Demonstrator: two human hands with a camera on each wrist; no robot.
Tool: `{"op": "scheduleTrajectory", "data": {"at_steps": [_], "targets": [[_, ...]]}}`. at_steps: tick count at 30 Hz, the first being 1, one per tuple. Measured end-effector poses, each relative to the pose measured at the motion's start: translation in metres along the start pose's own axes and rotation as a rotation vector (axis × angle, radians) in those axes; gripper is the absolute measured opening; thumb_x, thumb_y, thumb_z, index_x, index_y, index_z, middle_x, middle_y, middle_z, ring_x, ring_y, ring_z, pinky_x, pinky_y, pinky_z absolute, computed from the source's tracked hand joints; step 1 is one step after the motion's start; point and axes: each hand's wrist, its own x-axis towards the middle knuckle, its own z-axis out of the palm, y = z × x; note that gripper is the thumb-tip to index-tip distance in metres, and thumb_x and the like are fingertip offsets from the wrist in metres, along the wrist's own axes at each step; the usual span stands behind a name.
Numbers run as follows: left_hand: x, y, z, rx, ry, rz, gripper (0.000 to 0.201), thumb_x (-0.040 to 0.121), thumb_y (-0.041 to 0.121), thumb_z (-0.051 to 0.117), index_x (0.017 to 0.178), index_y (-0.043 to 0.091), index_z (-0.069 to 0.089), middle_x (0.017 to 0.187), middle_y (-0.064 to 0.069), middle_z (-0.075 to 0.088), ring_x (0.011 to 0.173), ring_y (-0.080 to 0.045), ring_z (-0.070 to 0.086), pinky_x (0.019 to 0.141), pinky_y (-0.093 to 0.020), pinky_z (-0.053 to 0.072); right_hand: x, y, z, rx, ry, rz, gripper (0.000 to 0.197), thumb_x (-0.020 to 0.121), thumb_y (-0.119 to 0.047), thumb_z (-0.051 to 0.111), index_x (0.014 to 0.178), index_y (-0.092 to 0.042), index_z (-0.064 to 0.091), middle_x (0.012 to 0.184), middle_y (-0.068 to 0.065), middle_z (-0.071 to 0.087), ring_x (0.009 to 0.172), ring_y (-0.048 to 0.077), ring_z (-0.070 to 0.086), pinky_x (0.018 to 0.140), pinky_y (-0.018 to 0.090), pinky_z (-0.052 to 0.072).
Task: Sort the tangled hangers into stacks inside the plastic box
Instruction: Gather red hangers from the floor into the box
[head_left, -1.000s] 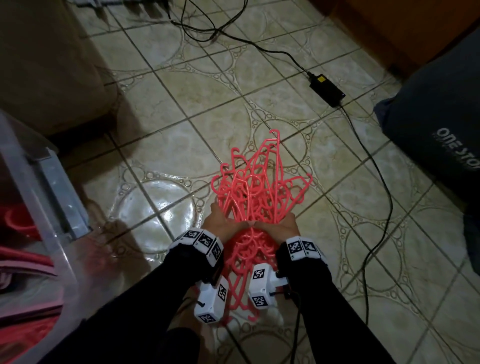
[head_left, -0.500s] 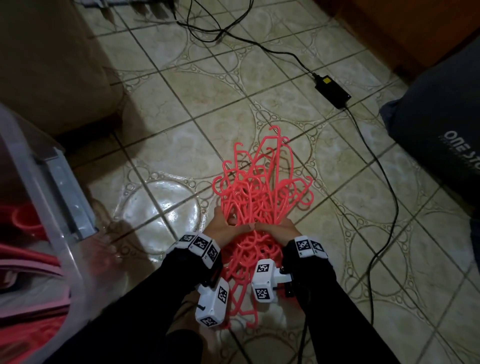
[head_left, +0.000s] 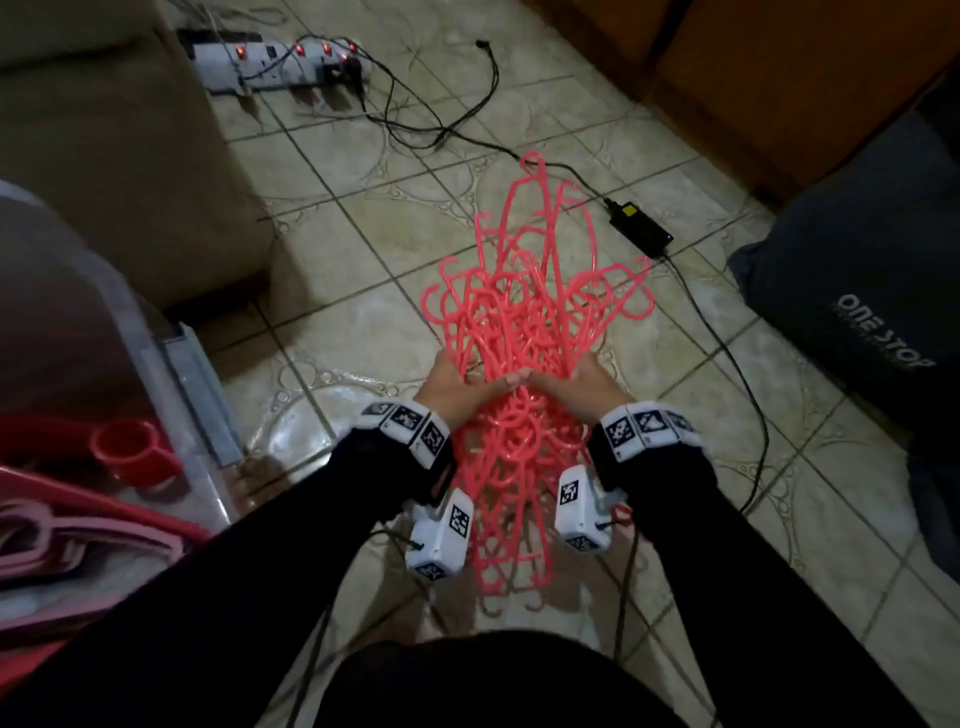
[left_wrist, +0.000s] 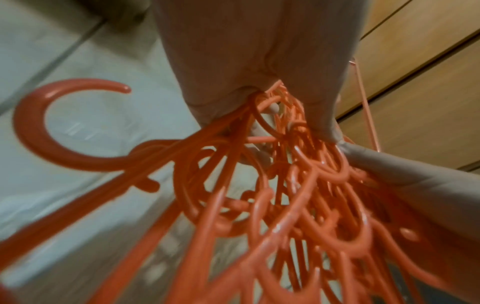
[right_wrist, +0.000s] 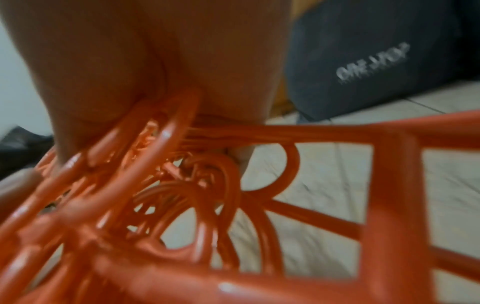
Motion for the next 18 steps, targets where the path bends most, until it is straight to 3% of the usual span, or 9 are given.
{"op": "scheduleTrajectory", "data": {"at_steps": [3, 7, 8, 10, 12, 14, 15, 18], "targets": [[-0.013, 0.053, -0.012, 0.031, 0.033, 0.119, 0.099, 0.05, 0.06, 0.078, 0.128, 0.016, 0.034, 0.11, -0.009, 0.063, 0.092, -0.023, 0.067, 0.079, -0.041, 0.056, -0.013, -0.049, -0.023, -0.049, 0.036, -0.148, 0.089, 0.072, -0.057, 0.071, 0.138, -0.016, 0.026, 0.125, 0.014, 0.056, 0.103, 0.033, 0.061, 0.089, 0.051, 0.051], [-0.038, 0.128, -0.041, 0.047, 0.071, 0.283, 0.082, 0.066, 0.046, 0.076, 0.129, 0.015, 0.034, 0.107, -0.012, 0.066, 0.063, -0.006, 0.068, 0.048, -0.021, 0.051, -0.042, -0.127, -0.048, -0.111, 0.101, -0.337, 0.079, 0.075, -0.053, 0.069, 0.132, -0.012, 0.033, 0.115, 0.006, 0.06, 0.093, 0.023, 0.064, 0.081, 0.04, 0.053], [-0.048, 0.146, -0.051, 0.04, 0.082, 0.325, 0.081, 0.068, 0.043, 0.076, 0.13, 0.014, 0.035, 0.112, -0.014, 0.064, 0.068, -0.007, 0.069, 0.05, -0.023, 0.053, -0.051, -0.149, -0.052, -0.12, 0.113, -0.384, 0.08, 0.075, -0.052, 0.069, 0.133, -0.011, 0.033, 0.118, 0.009, 0.06, 0.097, 0.026, 0.064, 0.085, 0.043, 0.053], [-0.075, 0.18, -0.071, 0.049, 0.124, 0.408, 0.089, 0.063, 0.045, 0.077, 0.135, 0.011, 0.036, 0.124, -0.017, 0.059, 0.098, -0.024, 0.067, 0.077, -0.041, 0.058, -0.072, -0.188, -0.055, -0.132, 0.131, -0.487, 0.079, 0.076, -0.05, 0.07, 0.135, -0.01, 0.034, 0.122, 0.011, 0.059, 0.103, 0.028, 0.063, 0.093, 0.046, 0.05], [-0.104, 0.205, -0.093, 0.076, 0.193, 0.476, 0.09, 0.063, 0.047, 0.078, 0.135, 0.007, 0.04, 0.127, -0.016, 0.058, 0.108, -0.031, 0.063, 0.093, -0.05, 0.051, -0.097, -0.223, -0.051, -0.148, 0.157, -0.601, 0.072, 0.078, -0.049, 0.068, 0.129, -0.008, 0.037, 0.11, 0.004, 0.063, 0.094, 0.019, 0.065, 0.084, 0.04, 0.053], [-0.131, 0.221, -0.118, 0.08, 0.24, 0.524, 0.083, 0.07, 0.041, 0.077, 0.136, 0.007, 0.04, 0.125, -0.016, 0.059, 0.102, -0.027, 0.066, 0.091, -0.047, 0.052, -0.121, -0.252, -0.04, -0.133, 0.144, -0.694, 0.068, 0.079, -0.048, 0.068, 0.128, -0.011, 0.039, 0.1, -0.004, 0.064, 0.085, 0.009, 0.064, 0.074, 0.03, 0.053], [-0.144, 0.226, -0.132, 0.081, 0.26, 0.543, 0.081, 0.073, 0.038, 0.077, 0.136, 0.006, 0.039, 0.125, -0.017, 0.058, 0.102, -0.027, 0.067, 0.09, -0.046, 0.053, -0.131, -0.265, -0.031, -0.119, 0.122, -0.731, 0.07, 0.08, -0.048, 0.068, 0.132, -0.012, 0.038, 0.103, -0.004, 0.064, 0.086, 0.009, 0.065, 0.074, 0.029, 0.053], [-0.19, 0.234, -0.175, 0.154, 0.353, 0.631, 0.066, 0.079, 0.027, 0.074, 0.132, 0.0, 0.045, 0.116, -0.017, 0.062, 0.099, -0.022, 0.067, 0.083, -0.036, 0.055, -0.159, -0.299, 0.008, -0.092, 0.077, -0.791, 0.076, 0.079, -0.049, 0.068, 0.135, -0.01, 0.034, 0.125, 0.007, 0.058, 0.106, 0.02, 0.061, 0.092, 0.04, 0.051]]}}
